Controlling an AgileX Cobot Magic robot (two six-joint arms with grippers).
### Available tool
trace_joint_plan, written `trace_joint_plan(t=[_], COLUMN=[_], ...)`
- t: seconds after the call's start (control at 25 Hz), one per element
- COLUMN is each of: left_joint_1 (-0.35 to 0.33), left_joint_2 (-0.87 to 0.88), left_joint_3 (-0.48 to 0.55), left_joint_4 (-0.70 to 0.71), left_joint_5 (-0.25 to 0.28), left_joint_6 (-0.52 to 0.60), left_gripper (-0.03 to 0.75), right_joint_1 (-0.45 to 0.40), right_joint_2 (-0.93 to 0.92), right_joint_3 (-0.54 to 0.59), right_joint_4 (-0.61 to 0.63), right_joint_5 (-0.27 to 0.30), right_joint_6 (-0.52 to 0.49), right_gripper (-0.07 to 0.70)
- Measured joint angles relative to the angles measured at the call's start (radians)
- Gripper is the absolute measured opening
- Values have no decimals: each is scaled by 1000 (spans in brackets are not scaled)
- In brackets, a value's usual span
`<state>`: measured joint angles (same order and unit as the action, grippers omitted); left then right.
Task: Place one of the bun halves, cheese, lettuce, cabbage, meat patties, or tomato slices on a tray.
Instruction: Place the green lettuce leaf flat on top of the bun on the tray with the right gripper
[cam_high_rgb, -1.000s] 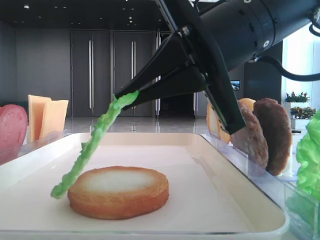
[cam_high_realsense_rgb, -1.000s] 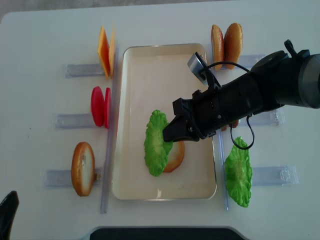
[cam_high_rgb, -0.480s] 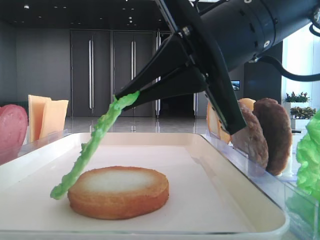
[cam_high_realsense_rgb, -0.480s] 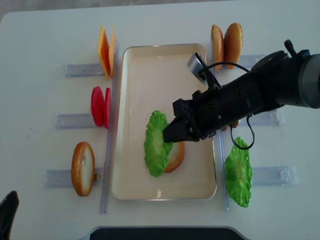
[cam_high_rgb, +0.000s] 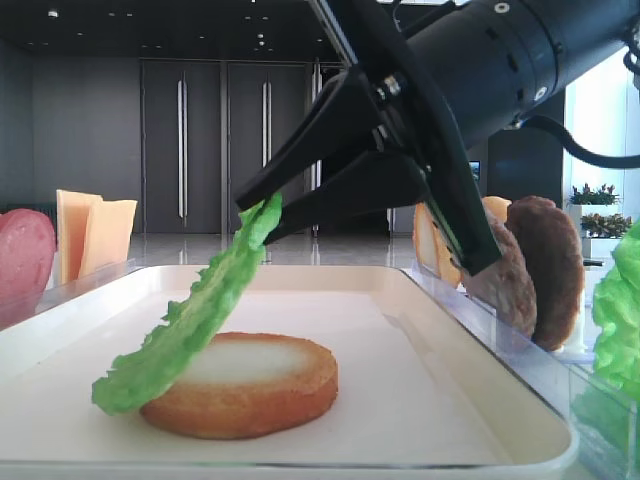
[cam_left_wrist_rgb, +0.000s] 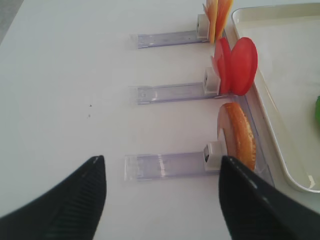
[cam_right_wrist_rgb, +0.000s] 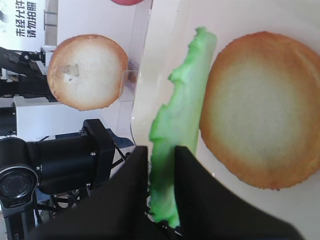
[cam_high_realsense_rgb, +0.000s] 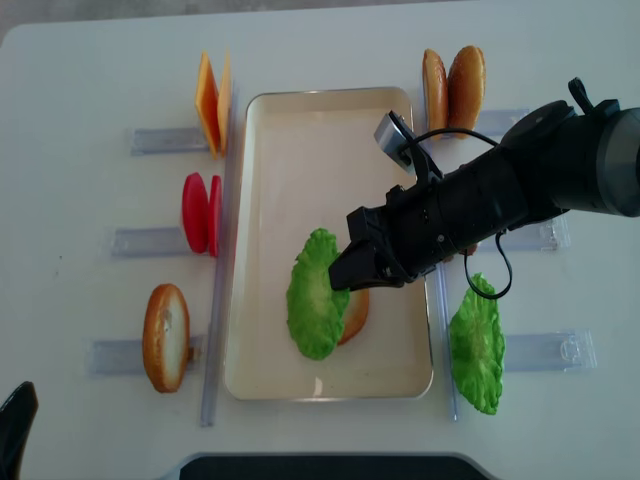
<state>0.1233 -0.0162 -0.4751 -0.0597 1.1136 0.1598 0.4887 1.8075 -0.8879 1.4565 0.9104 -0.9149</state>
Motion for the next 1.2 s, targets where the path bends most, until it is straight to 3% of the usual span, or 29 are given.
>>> trace_joint_plan(t=[0.24,1.2], left_joint_1=[0,0], left_joint_2=[0,0], left_joint_3=[0,0], left_joint_4=[0,0], left_joint_5=[0,0], left_joint_6=[0,0], left_gripper=[534,534], right_joint_1=[0,0], right_joint_2=[0,0], right_joint_3=[0,0], right_joint_4=[-1,-1], right_joint_5=[0,-57], right_joint_6=[0,21], right_gripper=[255,598])
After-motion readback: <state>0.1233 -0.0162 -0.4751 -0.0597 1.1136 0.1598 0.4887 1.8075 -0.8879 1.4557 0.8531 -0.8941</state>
